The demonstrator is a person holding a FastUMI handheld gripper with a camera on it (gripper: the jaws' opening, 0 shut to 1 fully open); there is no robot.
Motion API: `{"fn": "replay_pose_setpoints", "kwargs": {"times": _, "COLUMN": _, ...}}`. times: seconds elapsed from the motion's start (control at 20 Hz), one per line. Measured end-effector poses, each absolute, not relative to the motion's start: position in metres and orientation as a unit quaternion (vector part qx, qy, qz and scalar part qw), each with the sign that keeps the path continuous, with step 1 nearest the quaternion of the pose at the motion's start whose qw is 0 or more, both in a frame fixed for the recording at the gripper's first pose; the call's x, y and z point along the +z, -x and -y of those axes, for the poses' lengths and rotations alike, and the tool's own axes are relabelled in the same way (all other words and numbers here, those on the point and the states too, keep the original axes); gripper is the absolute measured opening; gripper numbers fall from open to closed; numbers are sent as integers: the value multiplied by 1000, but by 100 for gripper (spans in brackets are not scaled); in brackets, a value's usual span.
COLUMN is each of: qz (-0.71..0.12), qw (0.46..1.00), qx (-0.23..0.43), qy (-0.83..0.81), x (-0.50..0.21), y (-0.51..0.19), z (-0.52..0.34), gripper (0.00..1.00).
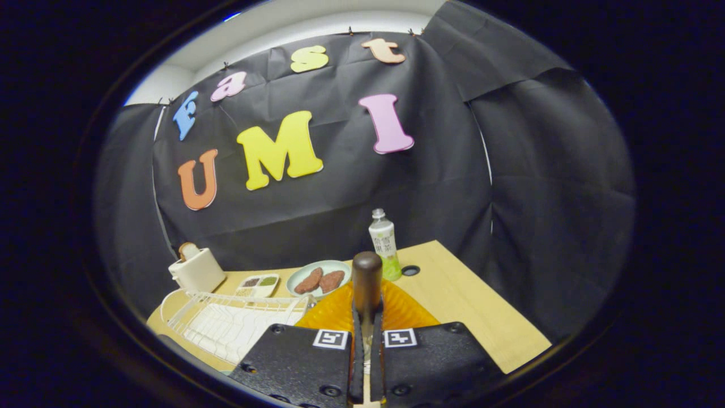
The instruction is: Take the plate from the dish rack, then take the spoon from the basket and place it into the plate.
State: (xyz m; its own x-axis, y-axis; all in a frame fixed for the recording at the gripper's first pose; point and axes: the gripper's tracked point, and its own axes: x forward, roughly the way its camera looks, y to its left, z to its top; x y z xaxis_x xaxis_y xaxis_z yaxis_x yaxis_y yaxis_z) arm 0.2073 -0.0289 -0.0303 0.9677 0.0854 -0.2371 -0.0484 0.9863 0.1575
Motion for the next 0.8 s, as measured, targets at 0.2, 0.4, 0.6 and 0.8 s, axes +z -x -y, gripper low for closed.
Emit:
{"fn": "replay_pose_setpoints", "kwargs": {"times": 0.2, "qz": -81, "qw": 993, "qx": 43, "qy": -68, "x": 26, "y": -154, "z": 15, "gripper": 10}}
{"fn": "replay_pose_setpoints", "kwargs": {"times": 0.4, "qz": -63, "qw": 993, "qx": 71, "qy": -75, "x": 43, "y": -89, "z": -18, "gripper": 9}}
{"fn": "replay_pose_setpoints", "kwargs": {"times": 0.6, "qz": -81, "qw": 987, "qx": 98, "qy": -98, "x": 18, "y": -45, "z": -44, "gripper": 9}}
{"fn": "replay_pose_setpoints", "kwargs": {"times": 0.8, "qz": -114, "qw": 979, "qx": 125, "qy": -111, "x": -24, "y": -16, "z": -72, "gripper": 9}}
